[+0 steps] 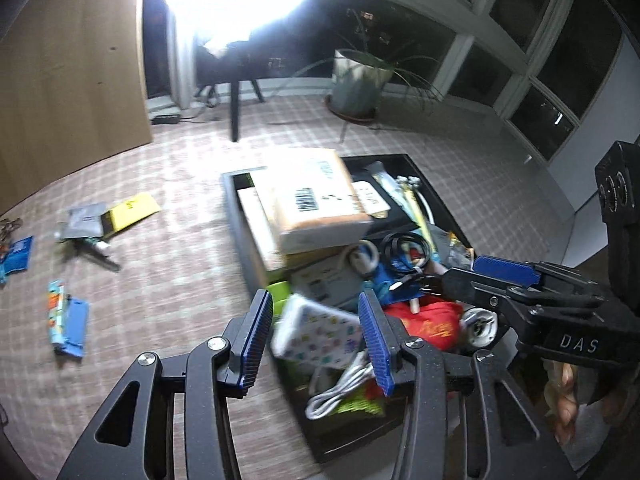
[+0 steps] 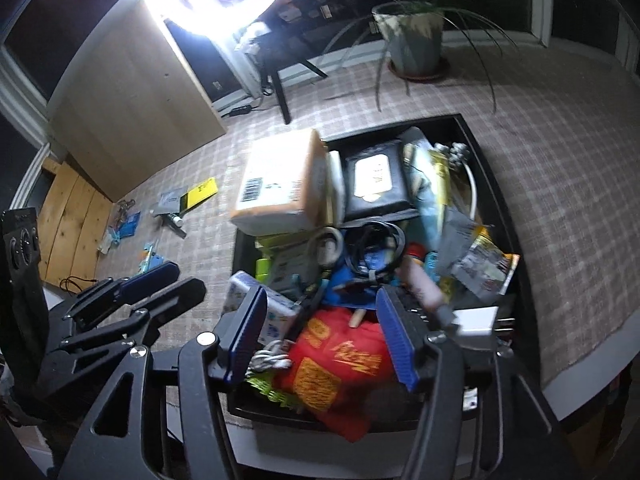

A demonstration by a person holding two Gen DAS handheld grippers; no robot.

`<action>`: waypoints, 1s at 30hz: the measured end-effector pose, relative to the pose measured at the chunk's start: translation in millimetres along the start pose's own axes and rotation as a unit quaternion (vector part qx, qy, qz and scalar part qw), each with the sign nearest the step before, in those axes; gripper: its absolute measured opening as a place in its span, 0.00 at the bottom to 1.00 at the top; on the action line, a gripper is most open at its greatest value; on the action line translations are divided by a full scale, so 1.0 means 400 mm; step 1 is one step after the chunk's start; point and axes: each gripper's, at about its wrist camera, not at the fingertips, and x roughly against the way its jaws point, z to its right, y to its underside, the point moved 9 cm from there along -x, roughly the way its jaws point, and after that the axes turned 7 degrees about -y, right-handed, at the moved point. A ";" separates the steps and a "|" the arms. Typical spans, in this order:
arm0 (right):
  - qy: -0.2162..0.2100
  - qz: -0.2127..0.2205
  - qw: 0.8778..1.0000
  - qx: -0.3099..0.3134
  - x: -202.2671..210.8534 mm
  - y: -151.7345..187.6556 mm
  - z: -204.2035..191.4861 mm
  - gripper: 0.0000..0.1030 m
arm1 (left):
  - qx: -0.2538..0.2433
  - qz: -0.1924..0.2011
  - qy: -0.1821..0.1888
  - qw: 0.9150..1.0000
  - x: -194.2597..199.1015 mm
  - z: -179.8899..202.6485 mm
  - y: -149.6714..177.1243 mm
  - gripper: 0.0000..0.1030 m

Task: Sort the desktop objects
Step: 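Move both tools back over the grapefruit-print toothpaste tube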

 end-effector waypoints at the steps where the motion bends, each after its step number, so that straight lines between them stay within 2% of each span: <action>1: 0.003 0.002 1.000 0.008 -0.003 0.000 -0.017 0.56 | 0.004 0.000 -0.001 1.000 0.005 -0.021 0.004 0.42; 8: -0.014 -0.005 0.999 0.037 -0.060 0.009 -0.144 0.59 | 0.038 -0.015 -0.018 0.999 -0.006 -0.181 0.052 0.42; 11: -0.020 -0.015 0.999 0.040 -0.099 0.018 -0.191 0.59 | 0.060 -0.027 -0.032 0.997 -0.015 -0.279 0.077 0.42; 17: -0.062 -0.046 0.997 0.020 -0.190 0.028 -0.299 0.59 | 0.119 -0.058 -0.067 0.989 -0.049 -0.513 0.129 0.42; 20: -0.073 -0.056 0.996 0.023 -0.241 0.026 -0.364 0.59 | 0.161 -0.074 -0.062 0.982 -0.071 -0.628 0.162 0.42; 23: -0.096 -0.069 0.993 0.016 -0.297 0.021 -0.431 0.59 | 0.183 -0.086 -0.053 0.978 -0.091 -0.705 0.191 0.42; 30: -0.153 -0.124 0.980 -0.009 -0.473 0.008 -0.583 0.59 | 0.201 -0.106 -0.036 0.973 -0.140 -0.803 0.239 0.41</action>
